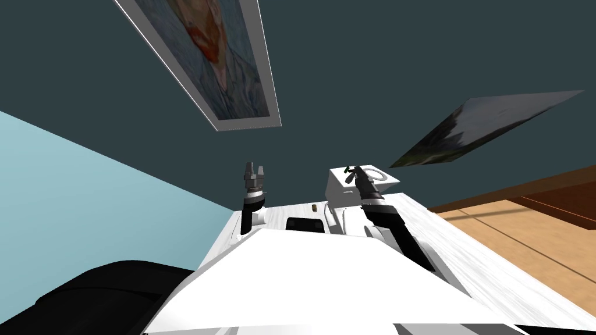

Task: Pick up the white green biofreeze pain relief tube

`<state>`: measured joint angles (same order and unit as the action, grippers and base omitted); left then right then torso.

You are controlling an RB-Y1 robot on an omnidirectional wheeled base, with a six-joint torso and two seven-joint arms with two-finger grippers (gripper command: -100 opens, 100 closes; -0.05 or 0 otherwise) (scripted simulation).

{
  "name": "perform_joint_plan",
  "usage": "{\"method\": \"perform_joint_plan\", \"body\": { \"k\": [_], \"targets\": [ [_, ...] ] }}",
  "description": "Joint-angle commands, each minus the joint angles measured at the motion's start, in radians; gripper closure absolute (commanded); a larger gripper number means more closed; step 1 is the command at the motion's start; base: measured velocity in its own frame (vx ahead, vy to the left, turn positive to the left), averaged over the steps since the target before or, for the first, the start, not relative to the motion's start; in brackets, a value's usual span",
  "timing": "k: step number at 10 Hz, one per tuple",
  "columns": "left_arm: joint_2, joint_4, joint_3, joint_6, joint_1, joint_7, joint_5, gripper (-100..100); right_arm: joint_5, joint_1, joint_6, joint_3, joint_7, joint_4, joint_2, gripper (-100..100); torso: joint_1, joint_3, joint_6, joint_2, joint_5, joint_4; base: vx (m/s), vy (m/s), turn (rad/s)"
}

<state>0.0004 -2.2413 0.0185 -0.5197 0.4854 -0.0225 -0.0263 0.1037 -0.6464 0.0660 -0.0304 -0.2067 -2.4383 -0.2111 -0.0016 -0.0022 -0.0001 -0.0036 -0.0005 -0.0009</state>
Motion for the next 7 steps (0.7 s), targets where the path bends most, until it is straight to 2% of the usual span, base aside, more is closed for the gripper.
{"method": "perform_joint_plan", "body": {
  "k": [1,2,3,7],
  "targets": [
    [0.0,0.0,0.0,0.0,0.0,0.0,0.0,0,-0.002,-0.028,-0.043,-0.014,-0.015,-0.01,-0.009,-100,0.0,0.0,0.0,0.0,0.0,0.0,0.04,-0.012,0.018],
    [0.0,0.0,0.0,0.0,0.0,0.0,0.0,0,-0.002,-0.048,-0.067,-0.025,-0.028,-0.015,-0.016,-100,0.001,0.0,0.0,0.001,0.0,0.0,0.046,-0.018,0.02],
    [0.0,0.0,0.0,0.0,0.0,0.0,0.0,0,-0.002,-0.048,-0.074,-0.025,-0.028,-0.015,-0.016,-100,0.0,0.0,0.0,0.001,0.0,0.0,0.034,-0.013,0.006],
    [0.0,0.0,0.0,0.0,0.0,0.0,0.0,0,0.005,-0.127,-0.186,-0.067,-0.074,-0.031,-0.049,-100,0.001,0.0,0.0,0.0,0.0,0.0,0.054,-0.008,0.017]
  ]
}}
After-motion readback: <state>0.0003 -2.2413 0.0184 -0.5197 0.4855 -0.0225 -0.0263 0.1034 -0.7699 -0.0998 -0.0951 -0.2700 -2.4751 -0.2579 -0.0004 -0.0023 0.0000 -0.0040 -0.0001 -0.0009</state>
